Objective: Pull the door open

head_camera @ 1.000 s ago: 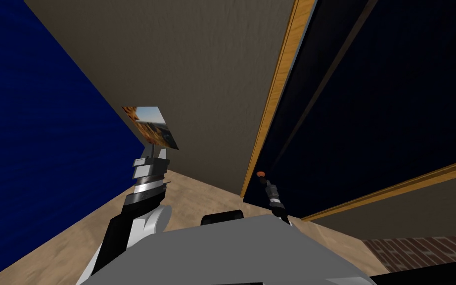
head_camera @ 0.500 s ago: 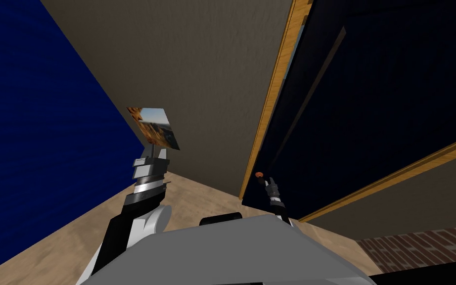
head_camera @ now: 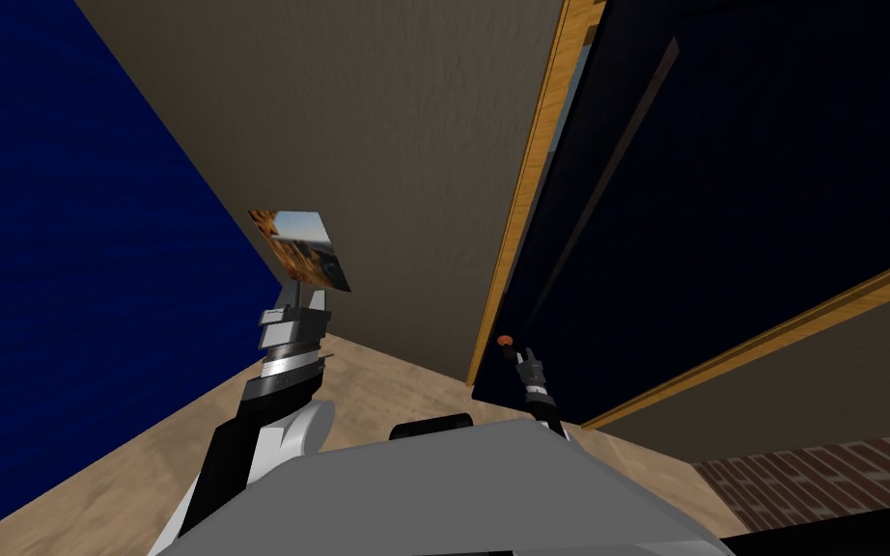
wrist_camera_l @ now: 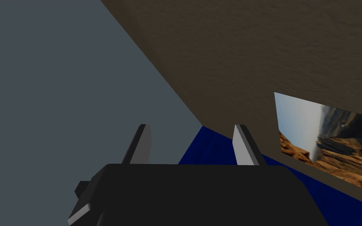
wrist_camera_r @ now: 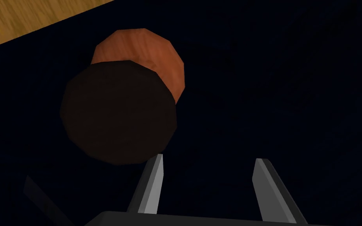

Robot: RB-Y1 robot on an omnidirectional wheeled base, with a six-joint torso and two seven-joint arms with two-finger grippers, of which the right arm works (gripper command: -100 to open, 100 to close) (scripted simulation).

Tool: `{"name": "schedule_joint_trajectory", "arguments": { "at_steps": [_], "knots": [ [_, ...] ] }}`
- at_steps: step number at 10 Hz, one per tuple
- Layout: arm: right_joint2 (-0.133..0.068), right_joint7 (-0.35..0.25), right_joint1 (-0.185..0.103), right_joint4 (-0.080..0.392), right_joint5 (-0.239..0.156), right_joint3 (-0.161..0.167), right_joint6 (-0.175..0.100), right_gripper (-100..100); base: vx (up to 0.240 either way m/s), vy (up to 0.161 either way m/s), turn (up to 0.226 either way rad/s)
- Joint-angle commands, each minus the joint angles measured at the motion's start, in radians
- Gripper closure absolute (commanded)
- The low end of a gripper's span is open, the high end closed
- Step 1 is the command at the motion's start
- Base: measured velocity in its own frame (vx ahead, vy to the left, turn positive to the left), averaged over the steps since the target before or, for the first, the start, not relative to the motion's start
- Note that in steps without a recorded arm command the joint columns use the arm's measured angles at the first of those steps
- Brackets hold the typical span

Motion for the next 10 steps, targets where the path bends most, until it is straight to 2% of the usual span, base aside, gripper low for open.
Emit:
{"name": "schedule_joint_trajectory", "arguments": {
  "at_steps": [1,2,3,6,7,10],
  "knots": [
    [0.017,-0.034,0.006,0.001,0.006,0.017,0.014,-100,-0.026,0.001,-0.01],
    [0.017,-0.034,0.006,0.001,0.006,0.017,0.014,-100,-0.007,0.004,0.01],
    [0.022,-0.073,0.009,-0.005,0.004,0.018,0.019,-100,-0.009,-0.002,0.008],
    [0.03,-0.146,0.014,-0.019,0.001,0.02,0.029,-100,-0.028,0.003,0.002],
    [0.03,-0.153,0.014,-0.019,0.001,0.02,0.029,-100,-0.017,-0.002,-0.001],
    [0.04,-0.234,0.02,-0.032,-0.003,0.023,0.039,-100,-0.032,-0.001,0.003]
  ]
}}
